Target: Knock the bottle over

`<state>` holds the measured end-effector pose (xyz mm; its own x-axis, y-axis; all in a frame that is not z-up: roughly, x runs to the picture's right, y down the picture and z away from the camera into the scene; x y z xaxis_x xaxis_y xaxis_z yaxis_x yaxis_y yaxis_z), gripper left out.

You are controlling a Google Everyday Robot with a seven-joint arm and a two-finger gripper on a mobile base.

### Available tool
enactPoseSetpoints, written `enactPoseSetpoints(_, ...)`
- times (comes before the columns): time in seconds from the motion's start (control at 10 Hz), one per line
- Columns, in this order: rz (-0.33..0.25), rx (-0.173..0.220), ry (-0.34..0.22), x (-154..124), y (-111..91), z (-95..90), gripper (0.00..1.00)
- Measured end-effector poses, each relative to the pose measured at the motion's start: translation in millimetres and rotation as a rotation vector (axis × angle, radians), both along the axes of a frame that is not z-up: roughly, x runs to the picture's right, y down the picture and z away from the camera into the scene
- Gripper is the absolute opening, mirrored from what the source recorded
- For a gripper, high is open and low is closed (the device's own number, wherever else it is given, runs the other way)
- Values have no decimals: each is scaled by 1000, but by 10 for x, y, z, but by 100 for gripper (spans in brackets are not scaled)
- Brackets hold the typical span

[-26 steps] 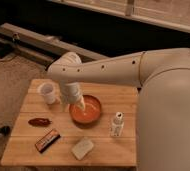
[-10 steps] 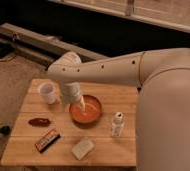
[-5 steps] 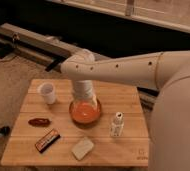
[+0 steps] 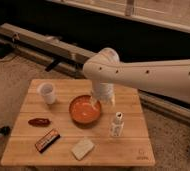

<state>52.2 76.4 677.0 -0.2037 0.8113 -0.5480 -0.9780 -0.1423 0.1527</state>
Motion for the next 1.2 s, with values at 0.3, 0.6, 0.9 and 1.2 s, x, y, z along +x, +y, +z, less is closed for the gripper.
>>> enactPoseSetpoints(0.3,48,38,43,229,-49,-89,65)
enactPoseSetpoints(0.6,90,44,83,446,0,-164,65)
enactPoseSetpoints(0.9,124,12,114,622,146,-184,65)
enactPoseSetpoints(1.2,147,-48,112,688,339,-139,65)
